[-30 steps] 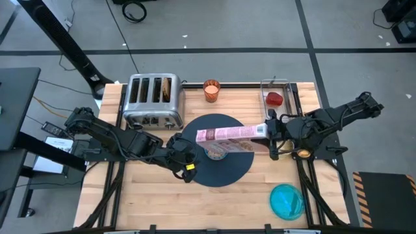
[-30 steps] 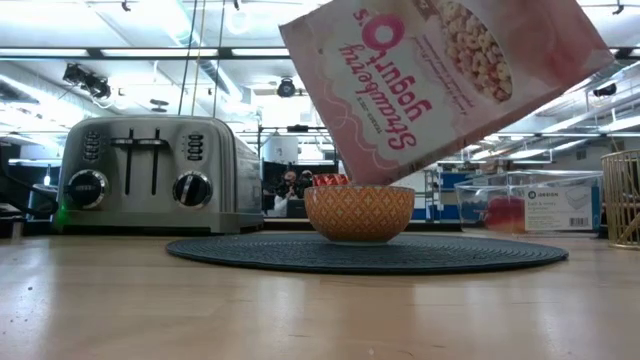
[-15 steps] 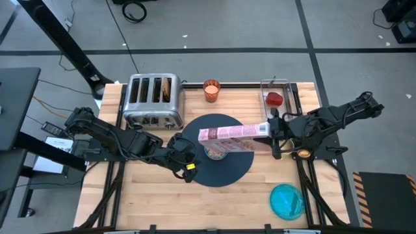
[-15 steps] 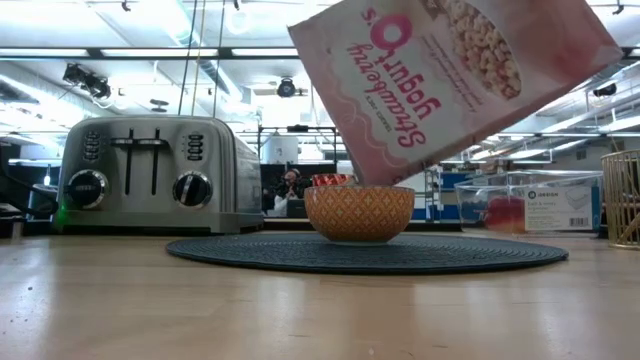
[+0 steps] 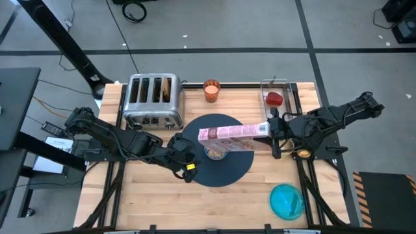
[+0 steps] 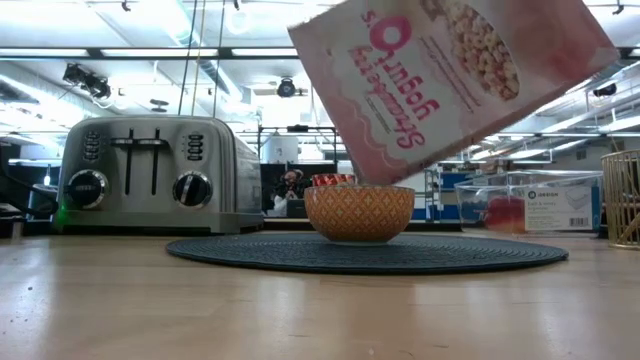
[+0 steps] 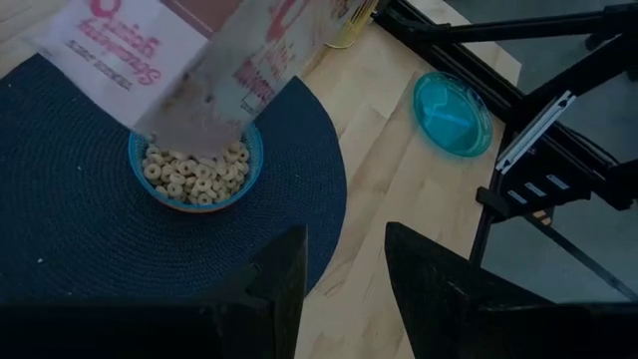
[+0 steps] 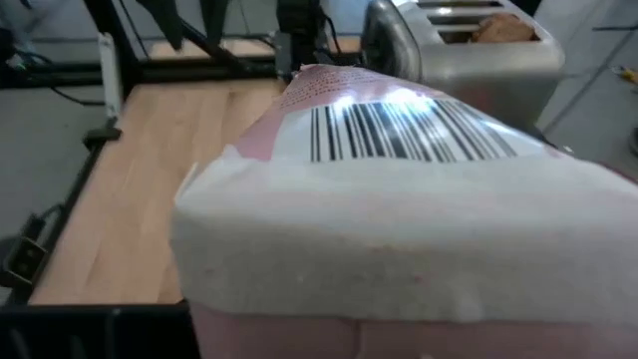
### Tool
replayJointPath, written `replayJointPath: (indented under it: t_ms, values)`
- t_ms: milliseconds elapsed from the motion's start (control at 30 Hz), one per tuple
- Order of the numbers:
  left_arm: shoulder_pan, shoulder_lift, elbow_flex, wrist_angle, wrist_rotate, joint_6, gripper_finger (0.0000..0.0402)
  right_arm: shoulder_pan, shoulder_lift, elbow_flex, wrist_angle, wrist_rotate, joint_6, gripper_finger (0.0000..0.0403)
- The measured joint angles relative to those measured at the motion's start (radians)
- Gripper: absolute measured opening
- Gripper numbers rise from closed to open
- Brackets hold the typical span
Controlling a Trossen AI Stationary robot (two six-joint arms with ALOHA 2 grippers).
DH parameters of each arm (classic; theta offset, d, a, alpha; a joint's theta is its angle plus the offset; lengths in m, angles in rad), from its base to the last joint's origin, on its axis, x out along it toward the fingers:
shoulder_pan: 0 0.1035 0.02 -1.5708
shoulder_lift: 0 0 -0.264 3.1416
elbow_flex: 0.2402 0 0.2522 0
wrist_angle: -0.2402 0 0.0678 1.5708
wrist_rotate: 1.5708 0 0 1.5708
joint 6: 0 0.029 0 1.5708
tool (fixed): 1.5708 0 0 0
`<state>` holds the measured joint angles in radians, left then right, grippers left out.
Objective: Arrange a breakfast setting
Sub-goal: Pour the cereal from the cereal box into the blue bowl
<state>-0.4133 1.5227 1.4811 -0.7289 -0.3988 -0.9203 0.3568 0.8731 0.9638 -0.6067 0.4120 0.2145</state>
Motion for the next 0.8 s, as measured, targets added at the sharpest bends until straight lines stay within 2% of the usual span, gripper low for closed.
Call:
replayJointPath:
  t_ms: [267, 800]
  values:
    - [0.0, 0.0, 0.0, 0.0, 0.0, 0.0, 0.0144, -0.001, -0.006, 0.001, 0.012, -0.029, 0.013, 0.0161]
    - [0.0, 0.0, 0.0, 0.004, 0.0, -0.01, 0.0144, -0.001, -0.07, 0.001, -0.042, -0.015, 0.029, 0.0161]
